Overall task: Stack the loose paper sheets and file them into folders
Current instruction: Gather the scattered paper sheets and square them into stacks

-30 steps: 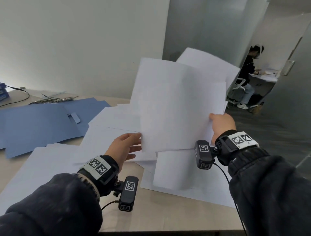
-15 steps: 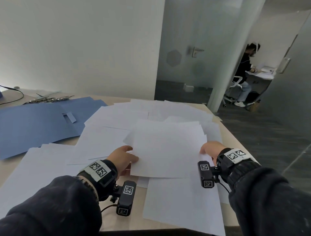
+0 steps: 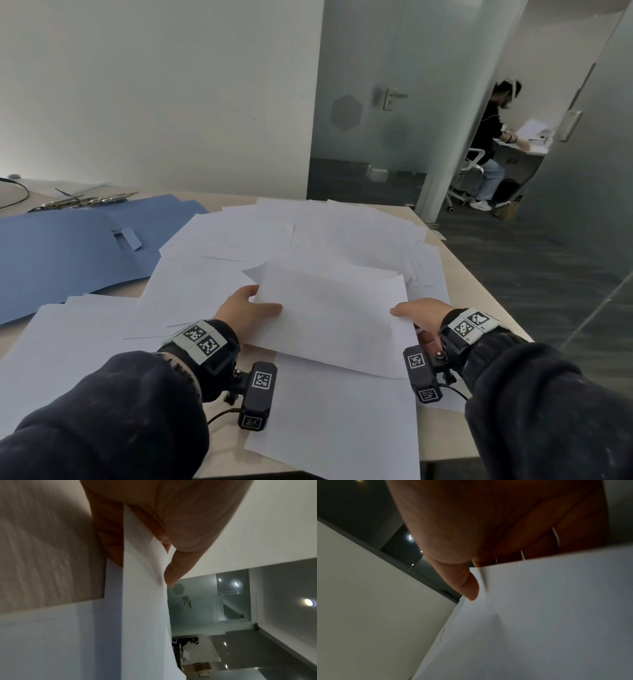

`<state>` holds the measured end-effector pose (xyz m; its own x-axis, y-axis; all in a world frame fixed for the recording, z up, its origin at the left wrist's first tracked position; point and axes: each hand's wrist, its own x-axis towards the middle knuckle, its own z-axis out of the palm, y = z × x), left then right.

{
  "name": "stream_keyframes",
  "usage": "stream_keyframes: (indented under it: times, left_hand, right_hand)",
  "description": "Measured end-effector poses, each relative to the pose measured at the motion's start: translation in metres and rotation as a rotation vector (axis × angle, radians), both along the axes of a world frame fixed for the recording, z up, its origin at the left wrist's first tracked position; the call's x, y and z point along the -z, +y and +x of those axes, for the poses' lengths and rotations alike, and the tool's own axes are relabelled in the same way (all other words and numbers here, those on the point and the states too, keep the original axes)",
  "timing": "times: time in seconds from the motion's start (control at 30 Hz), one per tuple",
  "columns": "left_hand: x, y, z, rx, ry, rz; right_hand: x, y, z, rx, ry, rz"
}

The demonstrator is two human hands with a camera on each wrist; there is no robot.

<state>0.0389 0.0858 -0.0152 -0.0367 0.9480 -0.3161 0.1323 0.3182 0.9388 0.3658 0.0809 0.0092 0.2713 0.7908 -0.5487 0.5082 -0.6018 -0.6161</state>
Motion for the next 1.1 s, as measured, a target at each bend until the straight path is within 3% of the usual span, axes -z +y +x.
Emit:
stream_keyframes:
  times: [0.13, 0.37, 0.5, 0.7, 0.8, 1.1]
  left_hand:
    - [0.006, 0.012, -0.001, -0.052, -0.102, -0.047]
    - [0.002, 0.019, 0.003, -0.156, -0.037, -0.013]
    - [0.002, 0.017, 0.009, -0.127, -0.164, 0.0]
    - [0.006, 0.017, 0.024, -0.213, -0.525, -0.027]
    - [0.006, 0.021, 0.031, -0.217, -0.584, -0.068]
    - [0.006, 0.033, 0.061, -0.113, -0.429, -0.144]
  right_hand:
    - [0.002, -0.002, 0.003, 0.024, 0.053, 0.011]
    - [0.011, 0.001, 0.009, 0.083, 0.107, 0.004]
    - [0.019, 0.008, 0.017, 0.057, 0.072, 0.024]
    - [0.031, 0.015, 0.022, 0.107, 0.114, 0.08]
    - [0.022, 0.013, 0.015, 0.027, -0.018, 0.047]
    - [0.014, -0.001, 0.003, 0.022, 0.107, 0.014]
